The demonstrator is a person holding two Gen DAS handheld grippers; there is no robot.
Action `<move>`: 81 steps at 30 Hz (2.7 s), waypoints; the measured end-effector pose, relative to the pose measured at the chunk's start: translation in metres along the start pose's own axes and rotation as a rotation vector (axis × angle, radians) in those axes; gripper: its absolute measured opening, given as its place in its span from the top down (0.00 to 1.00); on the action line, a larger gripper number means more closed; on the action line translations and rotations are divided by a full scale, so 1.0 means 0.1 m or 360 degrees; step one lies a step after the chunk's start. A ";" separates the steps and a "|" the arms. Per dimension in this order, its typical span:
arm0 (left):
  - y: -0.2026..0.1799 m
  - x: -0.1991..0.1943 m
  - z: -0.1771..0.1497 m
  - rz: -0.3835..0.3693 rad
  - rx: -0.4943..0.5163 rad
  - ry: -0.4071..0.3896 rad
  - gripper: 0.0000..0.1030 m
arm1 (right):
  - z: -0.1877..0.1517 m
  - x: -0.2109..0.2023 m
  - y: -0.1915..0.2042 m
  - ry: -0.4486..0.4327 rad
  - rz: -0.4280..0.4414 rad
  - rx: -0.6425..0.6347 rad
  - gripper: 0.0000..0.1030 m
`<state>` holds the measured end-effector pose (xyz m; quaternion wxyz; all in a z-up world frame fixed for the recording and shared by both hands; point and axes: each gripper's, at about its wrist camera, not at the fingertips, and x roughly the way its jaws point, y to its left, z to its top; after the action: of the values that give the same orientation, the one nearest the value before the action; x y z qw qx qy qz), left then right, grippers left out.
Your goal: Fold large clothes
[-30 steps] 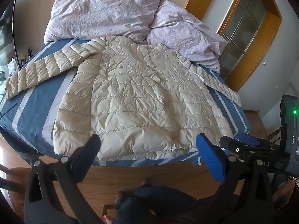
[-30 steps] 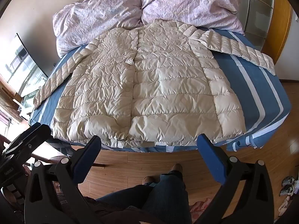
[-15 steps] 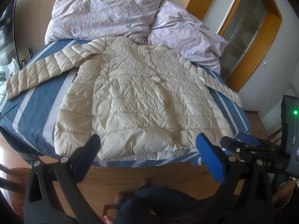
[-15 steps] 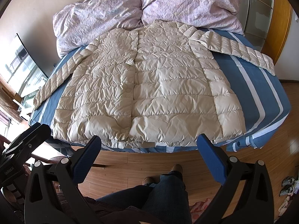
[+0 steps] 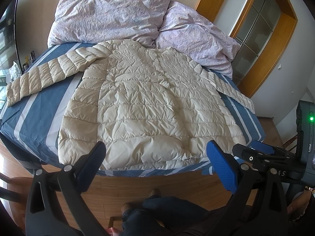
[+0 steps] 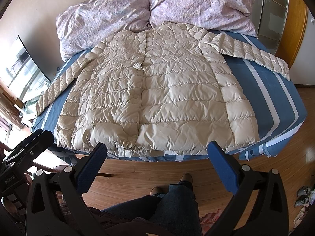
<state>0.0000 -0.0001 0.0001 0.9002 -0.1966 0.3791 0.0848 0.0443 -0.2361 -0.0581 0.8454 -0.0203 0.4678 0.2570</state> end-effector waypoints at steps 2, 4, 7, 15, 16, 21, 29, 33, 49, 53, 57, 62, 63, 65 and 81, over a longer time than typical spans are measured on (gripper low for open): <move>0.00 0.00 0.00 0.0000 0.0000 0.0000 0.02 | 0.00 0.00 0.00 -0.0001 0.0001 0.0000 0.01; 0.00 0.00 0.00 0.0001 -0.0001 -0.0001 0.02 | 0.00 0.00 0.00 -0.0002 0.0000 0.0002 0.01; 0.00 0.00 0.00 0.0000 0.0001 -0.0002 0.02 | 0.00 0.00 0.00 -0.0003 -0.0001 0.0002 0.01; 0.00 0.00 0.00 0.0000 0.0003 -0.0003 0.02 | 0.00 0.00 0.00 -0.0004 0.0001 0.0003 0.01; 0.00 0.00 0.00 0.0000 0.0003 -0.0003 0.02 | 0.00 0.00 0.00 -0.0004 0.0001 0.0002 0.01; 0.00 0.00 0.00 0.0001 0.0003 -0.0003 0.02 | 0.00 -0.01 0.00 -0.0005 0.0002 0.0002 0.01; 0.00 0.00 0.00 0.0002 0.0002 -0.0004 0.02 | 0.00 -0.01 0.01 -0.0005 0.0002 0.0001 0.01; 0.00 0.00 0.00 0.0002 0.0005 -0.0005 0.02 | -0.01 -0.01 0.01 -0.0006 0.0003 0.0003 0.01; 0.07 0.07 0.13 0.0021 -0.0010 0.0003 0.02 | 0.20 0.11 -0.08 0.0003 0.0030 0.0020 0.01; 0.16 0.27 0.40 0.0058 -0.0030 -0.0001 0.02 | 0.34 0.18 -0.15 -0.0015 0.0049 0.0043 0.01; 0.18 0.48 0.57 0.0117 -0.0056 0.0001 0.02 | 0.57 0.29 -0.34 -0.0033 0.0035 0.0125 0.01; 0.14 0.74 0.80 0.0207 -0.0086 0.0004 0.02 | 0.91 0.55 -0.76 0.0018 0.0048 0.0257 0.01; 0.13 0.79 0.84 0.0218 -0.0090 0.0008 0.02 | 1.00 0.61 -0.88 0.0022 0.0050 0.0286 0.01; 0.10 0.88 0.93 0.0238 -0.0101 0.0017 0.02 | 1.16 0.70 -1.07 0.0014 0.0024 0.0328 0.01; -0.23 1.54 1.31 0.0426 -0.0178 0.0172 0.02 | 2.12 1.31 -3.64 0.0032 -0.0454 0.0866 0.11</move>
<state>0.1999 0.0343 -0.0204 0.8469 -0.1984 0.4444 0.2142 0.4311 -0.4387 -0.1193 0.8426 0.1389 0.5203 0.0007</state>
